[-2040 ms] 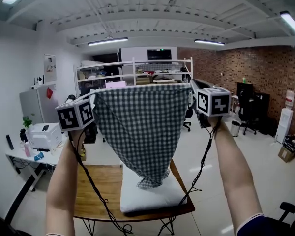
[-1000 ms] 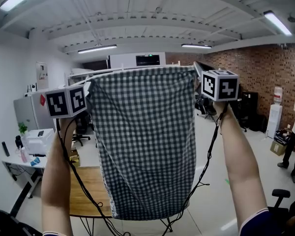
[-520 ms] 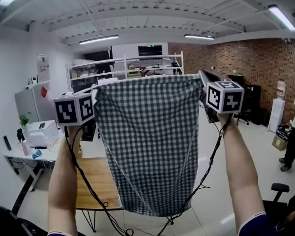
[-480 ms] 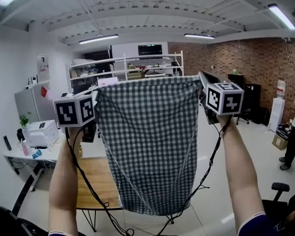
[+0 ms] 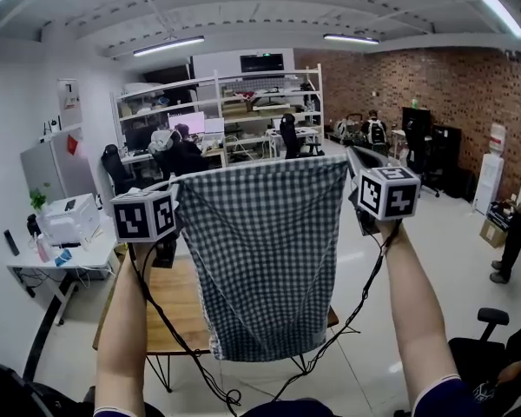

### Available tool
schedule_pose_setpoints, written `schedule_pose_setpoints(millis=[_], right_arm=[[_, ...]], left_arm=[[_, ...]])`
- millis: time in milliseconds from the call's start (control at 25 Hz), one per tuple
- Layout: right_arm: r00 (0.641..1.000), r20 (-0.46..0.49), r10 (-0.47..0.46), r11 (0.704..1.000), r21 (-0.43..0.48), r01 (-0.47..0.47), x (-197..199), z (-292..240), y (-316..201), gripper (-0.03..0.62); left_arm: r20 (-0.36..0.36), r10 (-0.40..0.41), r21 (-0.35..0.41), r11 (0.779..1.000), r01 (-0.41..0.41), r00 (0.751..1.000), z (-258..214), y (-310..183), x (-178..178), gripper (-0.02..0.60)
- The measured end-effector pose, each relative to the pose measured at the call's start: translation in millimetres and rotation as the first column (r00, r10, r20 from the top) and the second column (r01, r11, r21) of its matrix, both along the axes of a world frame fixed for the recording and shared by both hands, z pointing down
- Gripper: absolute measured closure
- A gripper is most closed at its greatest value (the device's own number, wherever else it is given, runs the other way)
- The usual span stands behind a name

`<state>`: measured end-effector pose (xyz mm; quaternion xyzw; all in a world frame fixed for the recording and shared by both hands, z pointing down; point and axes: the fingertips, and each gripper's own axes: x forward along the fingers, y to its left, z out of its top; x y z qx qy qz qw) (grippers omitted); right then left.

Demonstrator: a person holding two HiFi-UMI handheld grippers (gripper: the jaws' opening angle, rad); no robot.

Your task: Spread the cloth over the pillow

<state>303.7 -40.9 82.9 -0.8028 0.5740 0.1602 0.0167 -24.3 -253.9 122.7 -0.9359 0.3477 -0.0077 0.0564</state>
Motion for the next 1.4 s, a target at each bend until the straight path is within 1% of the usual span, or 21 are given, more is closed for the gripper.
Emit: schedule_pose_setpoints(millis=[320, 520, 760, 1040, 1280, 1400], right_arm=[[0.997, 0.081, 0.008, 0.996, -0.094, -0.001, 11.3, 73.5, -24.8, 0.577], [0.991, 0.131, 0.009, 0.989, -0.147, 0.010, 14.6, 116.3, -39.9, 0.577], [0.986, 0.168, 0.005, 0.977, -0.211, 0.031, 17.5, 159.2, -58.3, 0.577], [0.984, 0.177, 0.007, 0.969, -0.245, 0.038, 32.4, 171.3, -85.7, 0.577], [0.985, 0.169, -0.032, 0.959, -0.272, 0.078, 49.8, 165.2, -134.5, 0.577], [0.984, 0.168, -0.052, 0.955, -0.281, 0.098, 64.6, 161.7, -160.0, 0.577]], left_arm=[[0.046, -0.007, -0.108, 0.994, 0.011, 0.999, 74.4, -21.9, 5.6, 0.568], [0.083, -0.024, -0.189, 0.981, 0.039, 0.996, 123.3, -35.2, 6.5, 0.568], [0.113, -0.030, -0.256, 0.965, 0.058, 0.993, 168.2, -45.4, 5.3, 0.568], [0.105, -0.043, -0.285, 0.956, 0.072, 0.994, 178.8, -68.7, 17.2, 0.568], [0.095, -0.079, -0.303, 0.947, 0.104, 0.992, 176.6, -110.6, 31.7, 0.568], [0.081, -0.105, -0.313, 0.942, 0.125, 0.991, 171.5, -131.3, 43.7, 0.568]])
